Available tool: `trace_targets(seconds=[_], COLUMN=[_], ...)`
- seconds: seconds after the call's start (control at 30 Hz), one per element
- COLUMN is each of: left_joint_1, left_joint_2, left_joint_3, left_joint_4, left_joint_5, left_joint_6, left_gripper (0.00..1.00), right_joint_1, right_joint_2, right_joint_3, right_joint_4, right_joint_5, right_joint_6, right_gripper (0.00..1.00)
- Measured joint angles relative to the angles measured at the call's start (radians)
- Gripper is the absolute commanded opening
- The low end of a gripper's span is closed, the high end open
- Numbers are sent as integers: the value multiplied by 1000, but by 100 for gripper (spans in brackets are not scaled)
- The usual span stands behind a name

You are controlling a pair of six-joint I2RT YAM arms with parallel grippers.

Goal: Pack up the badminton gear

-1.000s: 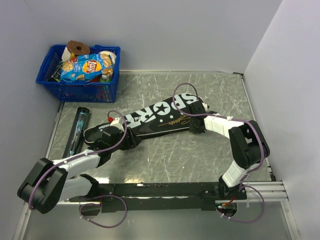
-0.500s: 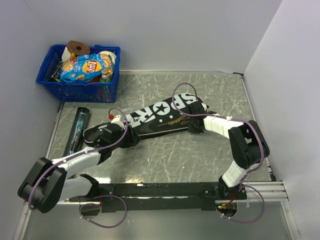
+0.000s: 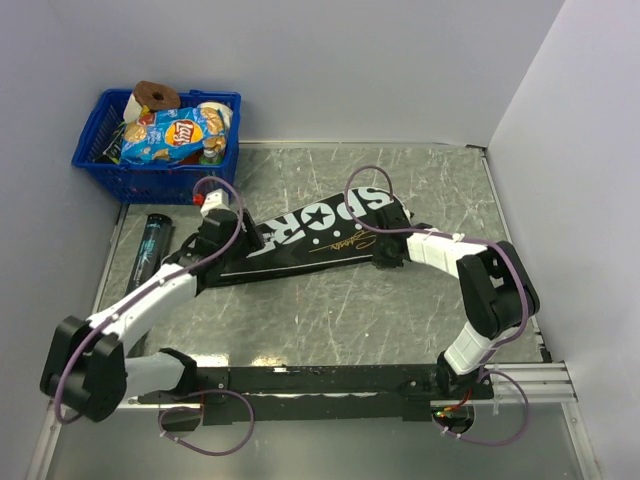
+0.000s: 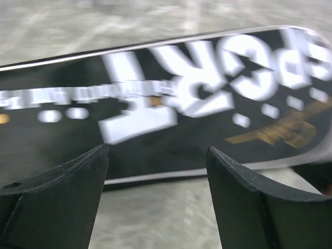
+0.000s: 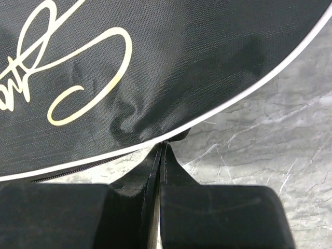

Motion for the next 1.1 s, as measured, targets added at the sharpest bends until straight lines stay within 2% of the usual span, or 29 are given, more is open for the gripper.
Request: trace_targets(seconds=[0.2, 0.4, 0.6, 0.67, 0.8, 0.97, 1.1], left_joint_1=[87, 94, 96, 97, 96, 94, 93], left_joint_2=[139, 264, 338, 375, 415, 425, 425], left_joint_3=[14, 32, 57, 62, 69, 71, 66], left_joint_4=[-82, -126, -100, -72, -29, -2, 10], left_joint_5=[-87, -174, -180, -172, -172, -172, -171], left_joint_6=[4, 12, 30, 35, 65, 82, 90], left_gripper=[81, 78, 74, 68, 69, 68, 68], right_joint_1=[0, 1, 1, 1, 6, 71, 158], right_joint_2=[-26, -66, -67, -67, -63, -16, 60], right_joint_3=[-12, -39, -65, -69, -69, -32, 64], right_joint_4=[2, 6, 23, 31, 50, 54, 51], right_joint_5=[-15, -41, -66, -75, -100, -108, -124], right_joint_6=[-8, -17, -35, -38, -37, -19, 17], right_gripper=[0, 0, 0, 0, 0, 0, 0])
